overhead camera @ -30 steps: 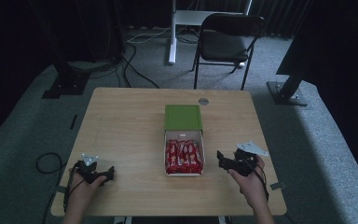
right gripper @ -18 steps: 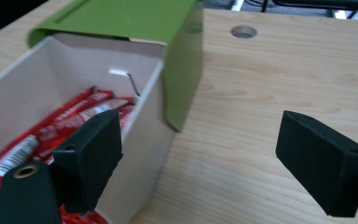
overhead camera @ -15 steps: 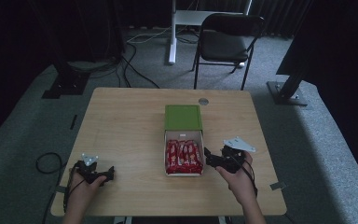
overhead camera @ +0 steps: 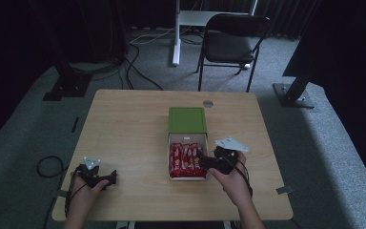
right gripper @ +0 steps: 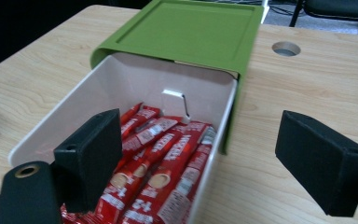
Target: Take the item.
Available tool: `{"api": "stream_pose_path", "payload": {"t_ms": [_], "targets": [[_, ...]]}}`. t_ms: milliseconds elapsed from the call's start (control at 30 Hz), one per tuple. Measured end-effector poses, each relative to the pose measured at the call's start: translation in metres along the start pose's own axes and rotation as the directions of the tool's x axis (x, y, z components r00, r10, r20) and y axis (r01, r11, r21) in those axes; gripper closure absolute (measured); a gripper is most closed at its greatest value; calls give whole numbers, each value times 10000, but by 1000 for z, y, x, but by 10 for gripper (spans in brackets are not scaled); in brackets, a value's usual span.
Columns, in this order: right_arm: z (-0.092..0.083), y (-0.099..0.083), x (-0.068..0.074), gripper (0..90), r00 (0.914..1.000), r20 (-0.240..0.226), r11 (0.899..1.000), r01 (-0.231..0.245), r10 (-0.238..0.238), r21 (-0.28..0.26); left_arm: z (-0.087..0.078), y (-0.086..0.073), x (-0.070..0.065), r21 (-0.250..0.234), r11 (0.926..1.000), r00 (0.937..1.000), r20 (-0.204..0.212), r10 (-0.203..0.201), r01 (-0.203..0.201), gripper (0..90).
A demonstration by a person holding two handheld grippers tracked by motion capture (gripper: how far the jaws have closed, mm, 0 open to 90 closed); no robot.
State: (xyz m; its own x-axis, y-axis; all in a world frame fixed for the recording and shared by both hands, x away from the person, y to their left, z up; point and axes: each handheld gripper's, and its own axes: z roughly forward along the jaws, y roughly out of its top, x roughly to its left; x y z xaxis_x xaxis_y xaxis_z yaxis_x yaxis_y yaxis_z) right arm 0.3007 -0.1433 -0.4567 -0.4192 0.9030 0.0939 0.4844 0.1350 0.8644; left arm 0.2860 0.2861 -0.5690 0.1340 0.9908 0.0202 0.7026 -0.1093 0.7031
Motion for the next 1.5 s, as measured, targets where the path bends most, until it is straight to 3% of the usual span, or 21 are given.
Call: {"api": "stream_pose_path", "payload": {"t_ms": [600,833,1133,1400,1433,1467,1500], "targets": [[14,7,34,143,9968,-758,9996,273,-269,39,0,0,0,-5,10000,10000,0,-7,7,21],[23,1,49,152,9938,-1030,9988,440,-414,228,0,0,0,-15,10000,10000,2,-9,9,21],[32,-8,58,165,9921,-1159,9978,530,-481,394,0,0,0,-12,10000,10000,3,-10,10,21],[42,-19,62,294,9922,-1129,9959,602,-523,682,0,0,0,-9,10000,10000,4,-7,7,21],[44,-22,62,378,9908,-1182,9948,743,-657,698,0,0,0,0,10000,10000,1,-7,7,21],[44,-22,62,378,9908,-1182,9948,743,-657,698,0,0,0,0,10000,10000,1,-7,7,21],[46,-24,62,438,9905,-1216,9934,754,-646,865,0,0,0,2,10000,10000,1,-4,4,21]]}}
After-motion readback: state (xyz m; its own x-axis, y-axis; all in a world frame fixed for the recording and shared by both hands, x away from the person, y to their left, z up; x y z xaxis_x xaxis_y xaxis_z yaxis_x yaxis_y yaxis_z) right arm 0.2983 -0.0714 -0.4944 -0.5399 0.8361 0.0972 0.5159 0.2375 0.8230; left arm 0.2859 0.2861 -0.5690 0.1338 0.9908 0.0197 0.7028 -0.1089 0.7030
